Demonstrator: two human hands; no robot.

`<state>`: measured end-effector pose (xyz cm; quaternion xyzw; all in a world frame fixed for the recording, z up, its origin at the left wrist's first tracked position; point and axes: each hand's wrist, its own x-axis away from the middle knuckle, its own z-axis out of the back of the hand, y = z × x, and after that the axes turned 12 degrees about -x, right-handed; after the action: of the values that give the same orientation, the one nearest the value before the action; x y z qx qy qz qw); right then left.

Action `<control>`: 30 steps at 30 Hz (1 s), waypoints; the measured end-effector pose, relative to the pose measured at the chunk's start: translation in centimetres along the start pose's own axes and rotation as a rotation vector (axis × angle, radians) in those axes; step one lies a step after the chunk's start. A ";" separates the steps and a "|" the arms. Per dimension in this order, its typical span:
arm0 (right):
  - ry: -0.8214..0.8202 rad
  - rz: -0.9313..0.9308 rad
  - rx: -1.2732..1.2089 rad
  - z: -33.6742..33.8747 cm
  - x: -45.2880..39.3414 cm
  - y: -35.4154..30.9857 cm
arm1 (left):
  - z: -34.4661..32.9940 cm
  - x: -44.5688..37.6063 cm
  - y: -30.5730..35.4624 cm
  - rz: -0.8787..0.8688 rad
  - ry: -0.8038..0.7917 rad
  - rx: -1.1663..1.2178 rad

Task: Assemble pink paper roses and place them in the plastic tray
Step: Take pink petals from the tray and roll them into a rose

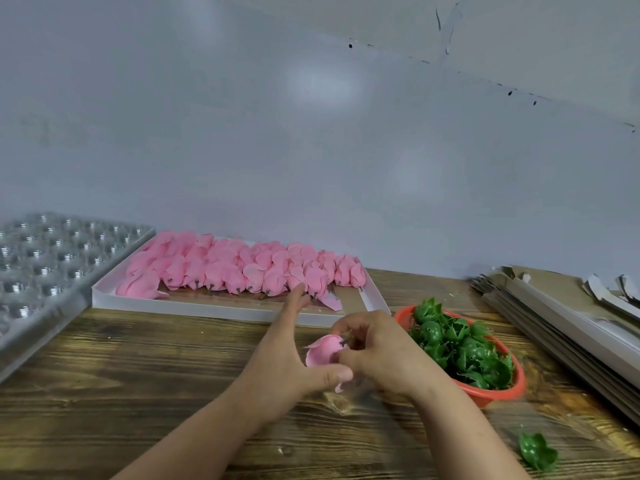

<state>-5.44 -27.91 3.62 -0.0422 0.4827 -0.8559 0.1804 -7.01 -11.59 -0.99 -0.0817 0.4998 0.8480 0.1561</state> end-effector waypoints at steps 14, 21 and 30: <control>-0.031 -0.044 -0.073 -2.9 -0.2 -0.7 | -1.7 0.1 -1.0 0.032 0.062 -0.394; -0.037 -0.056 -0.086 -2.1 -0.2 -0.7 | -1.5 -0.3 -1.2 0.128 -0.018 -0.332; -0.213 0.068 -0.049 -0.7 0.5 -0.9 | -0.6 -0.6 -1.4 0.151 -0.130 -0.110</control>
<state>-6.31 -27.11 3.98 -0.1212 0.4828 -0.8279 0.2585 -5.99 -11.57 -2.20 0.0029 0.4459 0.8871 0.1194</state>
